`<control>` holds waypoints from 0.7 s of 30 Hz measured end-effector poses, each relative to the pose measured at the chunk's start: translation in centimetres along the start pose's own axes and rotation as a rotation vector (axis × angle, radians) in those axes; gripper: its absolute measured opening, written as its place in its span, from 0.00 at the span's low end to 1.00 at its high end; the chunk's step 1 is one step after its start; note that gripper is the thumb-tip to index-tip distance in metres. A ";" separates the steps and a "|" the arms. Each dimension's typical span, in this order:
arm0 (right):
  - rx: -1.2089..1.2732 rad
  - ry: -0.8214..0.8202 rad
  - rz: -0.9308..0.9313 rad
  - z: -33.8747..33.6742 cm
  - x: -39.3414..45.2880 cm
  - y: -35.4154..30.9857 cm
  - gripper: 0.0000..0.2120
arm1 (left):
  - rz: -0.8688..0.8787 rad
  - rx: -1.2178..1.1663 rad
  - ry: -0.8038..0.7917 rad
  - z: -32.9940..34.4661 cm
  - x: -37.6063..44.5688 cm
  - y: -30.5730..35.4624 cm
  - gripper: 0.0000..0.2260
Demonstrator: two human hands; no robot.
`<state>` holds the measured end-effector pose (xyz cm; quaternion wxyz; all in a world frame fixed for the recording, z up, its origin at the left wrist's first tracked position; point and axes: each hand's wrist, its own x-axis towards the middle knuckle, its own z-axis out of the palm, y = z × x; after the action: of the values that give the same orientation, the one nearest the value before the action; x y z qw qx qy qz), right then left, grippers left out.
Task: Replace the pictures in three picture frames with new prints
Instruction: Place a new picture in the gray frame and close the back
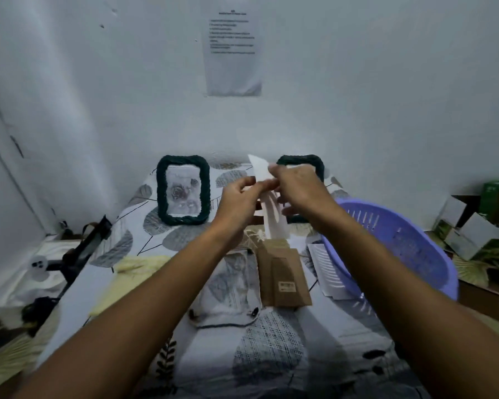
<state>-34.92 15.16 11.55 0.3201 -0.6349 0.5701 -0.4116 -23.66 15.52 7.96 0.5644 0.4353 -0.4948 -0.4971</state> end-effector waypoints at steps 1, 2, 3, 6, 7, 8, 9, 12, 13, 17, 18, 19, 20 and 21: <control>-0.016 -0.008 -0.005 0.9 -0.2 0.1 0.21 | 0.002 0.009 0.022 -1.0 -0.1 -0.3 0.05; -0.019 -0.017 -0.013 1.8 -0.4 0.2 0.21 | -0.006 0.024 0.050 -2.0 -0.3 -0.5 0.05; -0.025 -0.022 -0.028 2.5 -0.6 0.5 0.20 | -0.020 0.043 0.080 -2.9 -0.4 -0.9 0.07; -0.160 0.021 -0.097 4.2 -0.4 2.5 0.12 | -0.100 0.017 0.137 -6.0 -0.6 -1.8 0.10; -0.182 0.011 -0.076 4.6 -0.3 3.2 0.15 | -0.134 -0.011 0.141 -7.0 -0.7 -2.2 0.10; -0.142 -0.021 -0.021 4.9 -0.2 4.0 0.19 | -0.169 -0.047 0.137 -8.0 -0.8 -2.5 0.10; -0.037 -0.070 0.072 5.3 -0.1 4.6 0.22 | -0.200 -0.082 0.133 -8.9 -0.9 -2.9 0.11; 0.318 -0.197 0.347 6.0 -0.5 5.9 0.16 | -0.296 -0.160 0.106 -11.0 -1.4 -4.2 0.13; 0.337 -0.212 0.386 6.1 -0.6 6.1 0.10 | -0.323 -0.163 0.099 -11.4 -1.4 -4.8 0.13; 0.347 -0.247 0.445 7.0 -0.7 7.4 0.03 | -0.399 -0.118 0.092 -12.2 -1.7 -6.8 0.13; 0.359 -0.255 0.465 7.2 -0.9 7.6 0.02 | -0.415 -0.112 0.083 -12.3 -1.7 -7.1 0.13; 0.367 -0.261 0.477 7.4 -1.1 7.9 0.02 | -0.429 -0.107 0.070 -12.3 -1.8 -7.4 0.12; 0.372 -0.270 0.474 7.6 -1.2 8.2 0.03 | -0.440 -0.108 0.054 -12.3 -1.8 -7.7 0.12; 0.374 -0.281 0.460 7.7 -1.3 8.4 0.04 | -0.446 -0.109 0.045 -12.3 -1.8 -7.8 0.11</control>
<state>-31.95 14.74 0.47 0.5912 -0.4702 0.5636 -0.3344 -12.53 16.35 -1.60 0.4742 0.5136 -0.3461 -0.6258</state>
